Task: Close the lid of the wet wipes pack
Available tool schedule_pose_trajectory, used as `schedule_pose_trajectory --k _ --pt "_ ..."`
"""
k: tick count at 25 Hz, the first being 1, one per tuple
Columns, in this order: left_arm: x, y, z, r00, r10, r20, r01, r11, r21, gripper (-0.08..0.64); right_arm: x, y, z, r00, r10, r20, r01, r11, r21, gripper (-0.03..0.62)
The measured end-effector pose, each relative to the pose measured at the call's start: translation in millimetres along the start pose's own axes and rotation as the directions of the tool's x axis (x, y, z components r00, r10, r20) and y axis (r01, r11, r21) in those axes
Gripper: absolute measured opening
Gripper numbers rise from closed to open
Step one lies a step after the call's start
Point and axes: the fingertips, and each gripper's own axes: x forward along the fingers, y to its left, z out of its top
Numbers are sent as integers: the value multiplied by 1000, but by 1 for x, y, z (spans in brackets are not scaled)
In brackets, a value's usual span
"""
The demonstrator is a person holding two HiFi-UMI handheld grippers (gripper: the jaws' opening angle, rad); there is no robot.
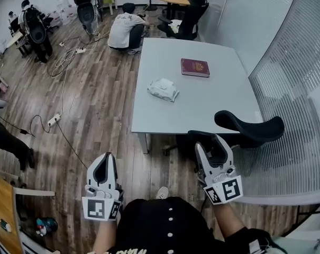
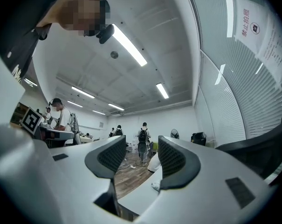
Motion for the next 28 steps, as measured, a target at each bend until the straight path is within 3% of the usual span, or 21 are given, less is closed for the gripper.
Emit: schedule_pose_trajectory --k 3,14,28 --pt "5 -2 1 1000 20 6 -20 999 -32 3 8 0 -2 999 32 0 -32 999 11 215" --pt "38 12 -22 998 41 -41 -42 999 -18 3 48 -14 -16 997 76 10 -77 996 50 210" --pt "136 64 -19 999 -34 -6 34 999 7 3 136 -38 -15 999 17 35 -16 1000 -18 210"
